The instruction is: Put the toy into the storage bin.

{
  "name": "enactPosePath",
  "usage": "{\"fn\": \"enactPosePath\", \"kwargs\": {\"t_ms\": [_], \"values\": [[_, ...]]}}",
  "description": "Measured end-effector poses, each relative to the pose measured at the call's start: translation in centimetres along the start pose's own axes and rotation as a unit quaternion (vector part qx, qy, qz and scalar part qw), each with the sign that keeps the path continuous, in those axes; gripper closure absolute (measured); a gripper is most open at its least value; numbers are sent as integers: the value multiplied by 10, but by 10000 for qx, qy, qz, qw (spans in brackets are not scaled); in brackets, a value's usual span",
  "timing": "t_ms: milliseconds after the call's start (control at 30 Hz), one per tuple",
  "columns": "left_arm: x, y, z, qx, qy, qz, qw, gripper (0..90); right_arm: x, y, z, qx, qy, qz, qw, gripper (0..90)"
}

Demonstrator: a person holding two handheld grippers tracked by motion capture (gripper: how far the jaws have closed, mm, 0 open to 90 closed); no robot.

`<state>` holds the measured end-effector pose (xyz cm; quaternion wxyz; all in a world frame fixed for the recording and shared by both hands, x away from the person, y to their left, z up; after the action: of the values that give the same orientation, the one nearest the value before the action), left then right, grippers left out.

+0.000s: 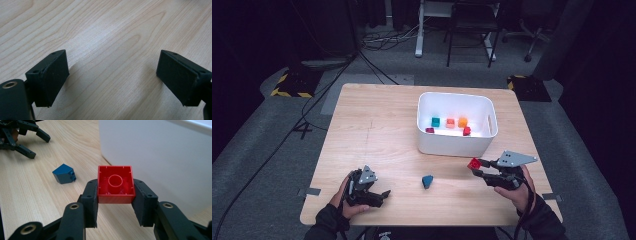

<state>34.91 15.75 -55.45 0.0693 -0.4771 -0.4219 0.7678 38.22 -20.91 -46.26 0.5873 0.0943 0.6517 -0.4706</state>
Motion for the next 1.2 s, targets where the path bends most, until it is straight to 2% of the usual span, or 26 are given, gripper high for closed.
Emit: {"fn": "enactPosePath", "kwargs": {"t_ms": [367, 433, 567, 633, 933, 1200], "values": [[0, 0, 0, -28, -33, 7, 10000, 108, -20, -14, 12, 126, 134, 110, 9998, 592], [0, 0, 0, -32, -24, 3, 10000, 108, -24, -16, 15, 174, 91, 121, 9997, 593], [0, 0, 0, -33, -20, 0, 10000, 108, -37, -21, 23, 248, 140, 227, 9993, 593], [0, 0, 0, -32, -15, 0, 10000, 108, -42, -23, 26, 213, 181, 286, 9992, 592], [0, 0, 0, -28, -34, 5, 10000, 108, -72, -27, 36, 361, 49, 406, 9985, 593], [0, 0, 0, -29, -11, 2, 10000, 108, -89, -23, 42, 447, 15, 404, 9982, 593]]}}
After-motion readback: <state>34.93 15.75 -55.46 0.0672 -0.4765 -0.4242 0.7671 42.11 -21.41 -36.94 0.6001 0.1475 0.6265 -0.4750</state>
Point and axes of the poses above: each handheld gripper's, and its own axes: y roughly forward along the jaws, x roughly out of its underside, z roughly to its right, the point moved 7 cm from there along y, roughly forward along the jaws, and after that the axes turned 13 degrees about x, right-handed, at the moved point
